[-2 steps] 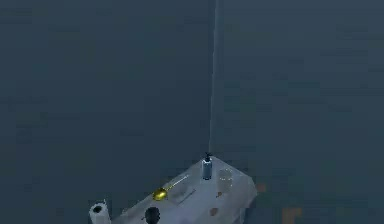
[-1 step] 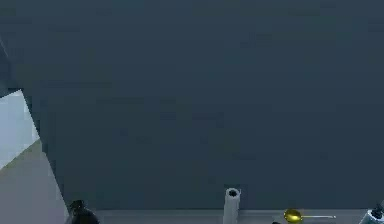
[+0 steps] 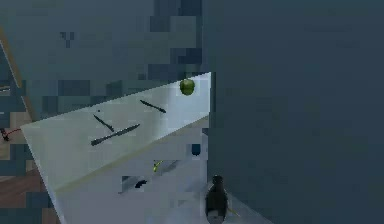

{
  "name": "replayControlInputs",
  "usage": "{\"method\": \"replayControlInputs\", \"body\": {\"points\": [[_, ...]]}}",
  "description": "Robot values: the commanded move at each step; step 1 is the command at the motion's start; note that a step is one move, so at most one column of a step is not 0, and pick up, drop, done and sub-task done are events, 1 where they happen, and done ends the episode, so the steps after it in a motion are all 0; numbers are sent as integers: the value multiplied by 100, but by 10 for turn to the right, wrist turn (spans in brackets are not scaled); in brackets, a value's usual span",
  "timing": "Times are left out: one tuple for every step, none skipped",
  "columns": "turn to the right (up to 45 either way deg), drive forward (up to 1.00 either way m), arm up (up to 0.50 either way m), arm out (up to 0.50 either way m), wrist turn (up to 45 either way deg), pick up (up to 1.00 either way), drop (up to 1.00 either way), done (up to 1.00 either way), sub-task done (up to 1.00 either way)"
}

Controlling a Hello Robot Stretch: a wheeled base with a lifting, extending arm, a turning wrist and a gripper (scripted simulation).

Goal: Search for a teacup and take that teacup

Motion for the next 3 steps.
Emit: {"method": "replayControlInputs", "body": {"points": [[-120,0,0,0,0,0,0,0,0],[-30,0,0,0,0,0,0,0,0],[450,0,0,0,0,0,0,0,0]]}}
